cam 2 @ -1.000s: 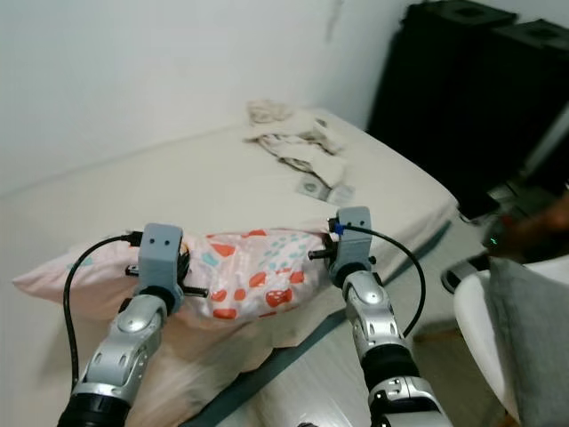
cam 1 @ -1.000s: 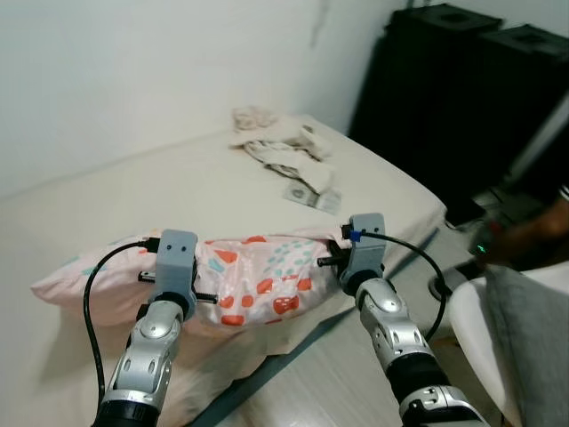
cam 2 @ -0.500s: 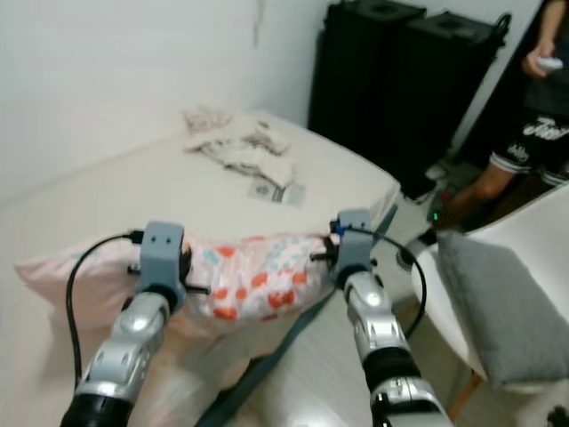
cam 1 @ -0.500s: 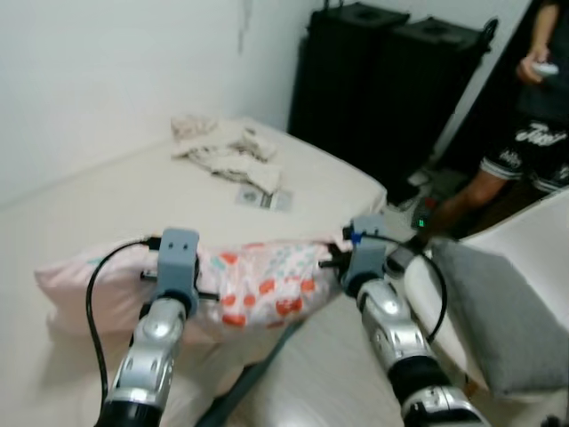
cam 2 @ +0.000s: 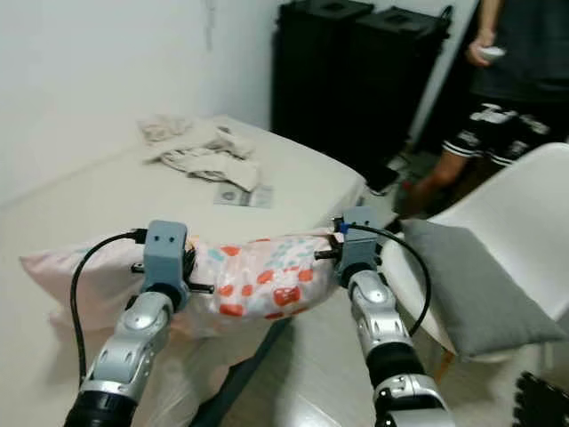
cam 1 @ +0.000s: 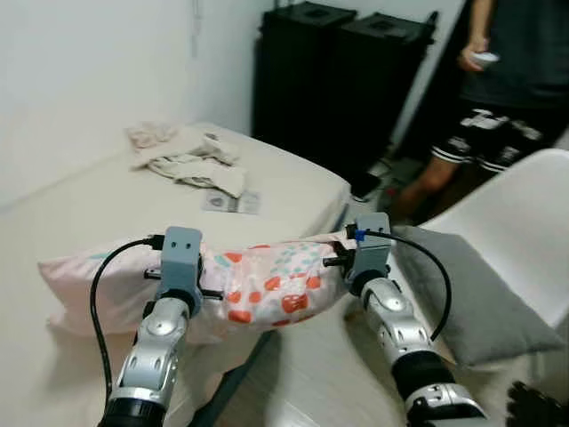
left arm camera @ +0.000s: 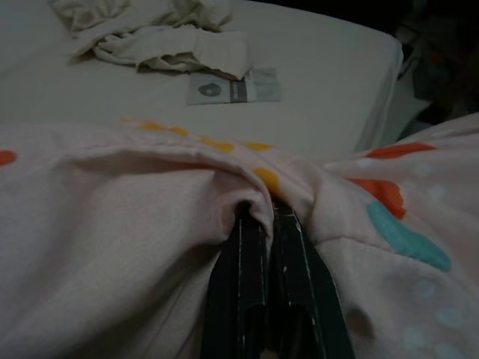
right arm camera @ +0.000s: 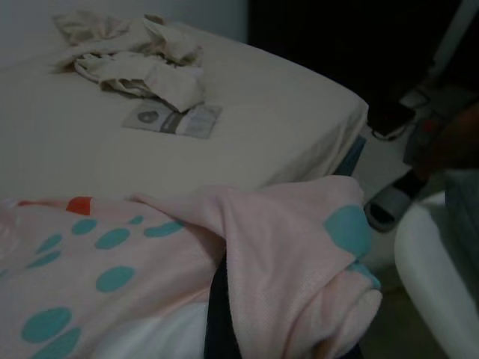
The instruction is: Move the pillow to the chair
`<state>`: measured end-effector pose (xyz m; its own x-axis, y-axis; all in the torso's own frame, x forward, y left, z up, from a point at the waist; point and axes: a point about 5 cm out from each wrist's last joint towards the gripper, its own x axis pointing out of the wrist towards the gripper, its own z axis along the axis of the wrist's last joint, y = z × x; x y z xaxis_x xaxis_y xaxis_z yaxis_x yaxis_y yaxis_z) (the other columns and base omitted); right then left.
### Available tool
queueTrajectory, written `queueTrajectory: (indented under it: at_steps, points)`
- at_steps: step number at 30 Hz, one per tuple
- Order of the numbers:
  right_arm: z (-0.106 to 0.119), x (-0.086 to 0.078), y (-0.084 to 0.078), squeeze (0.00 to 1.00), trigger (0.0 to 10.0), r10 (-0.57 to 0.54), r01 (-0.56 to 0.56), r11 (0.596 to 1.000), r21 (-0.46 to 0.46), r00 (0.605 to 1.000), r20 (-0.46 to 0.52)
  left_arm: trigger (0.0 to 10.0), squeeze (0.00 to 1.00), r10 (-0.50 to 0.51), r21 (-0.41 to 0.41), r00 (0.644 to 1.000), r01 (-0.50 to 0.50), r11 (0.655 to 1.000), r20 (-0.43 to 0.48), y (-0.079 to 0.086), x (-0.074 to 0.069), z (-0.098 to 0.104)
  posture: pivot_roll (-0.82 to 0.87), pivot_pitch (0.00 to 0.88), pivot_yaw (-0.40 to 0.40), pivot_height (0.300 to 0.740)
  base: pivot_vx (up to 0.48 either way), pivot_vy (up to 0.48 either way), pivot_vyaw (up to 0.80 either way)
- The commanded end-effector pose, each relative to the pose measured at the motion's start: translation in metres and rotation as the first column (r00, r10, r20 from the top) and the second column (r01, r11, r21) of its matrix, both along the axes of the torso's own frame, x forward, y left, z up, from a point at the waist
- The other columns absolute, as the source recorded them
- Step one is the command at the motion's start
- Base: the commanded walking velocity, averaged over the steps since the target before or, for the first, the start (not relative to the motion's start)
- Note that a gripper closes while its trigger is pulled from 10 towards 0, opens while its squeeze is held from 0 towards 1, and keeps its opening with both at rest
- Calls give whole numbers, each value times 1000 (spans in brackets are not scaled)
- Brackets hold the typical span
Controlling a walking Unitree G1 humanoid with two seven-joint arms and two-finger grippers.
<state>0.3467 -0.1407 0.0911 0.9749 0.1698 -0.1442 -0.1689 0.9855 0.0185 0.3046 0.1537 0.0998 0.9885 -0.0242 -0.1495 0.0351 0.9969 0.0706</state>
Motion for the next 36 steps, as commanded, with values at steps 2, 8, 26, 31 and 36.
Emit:
queueTrajectory:
  at_steps: [2, 8, 26, 31, 36]
  points:
    - [5, 2, -1, 0, 10000, 2, -2, 1000, -9, 1000, 15, 10000, 0, -10, -1, 1000, 10, 1000, -10, -2, -2, -4, -17, 57, -67, 740, 0, 0, -800]
    - [3, 2, -2, 0, 10000, 4, -4, 1000, -6, 1000, 1, 10000, 0, -7, 2, 1000, 7, 1000, -9, -2, -3, -5, -18, 50, -73, 740, 0, 0, -800]
    - [-2, 0, -1, 0, 10000, 7, -7, 1000, -24, 1000, -30, 10000, 0, -14, 6, 1000, 14, 1000, 5, -6, 1, -3, -23, 37, -71, 740, 0, 0, -800]
    - [-2, 1, 0, 0, 10000, 8, -9, 1000, -21, 999, -39, 10000, 0, -15, 9, 1000, 14, 1000, 9, -5, 2, -2, -18, 36, -70, 740, 0, 0, -800]
    - [-4, 0, 1, 0, 10000, 2, -3, 1000, -16, 999, -50, 10000, 0, -23, 22, 1000, 23, 999, 8, -3, 2, -1, -10, 37, -52, 740, 0, 0, -800]
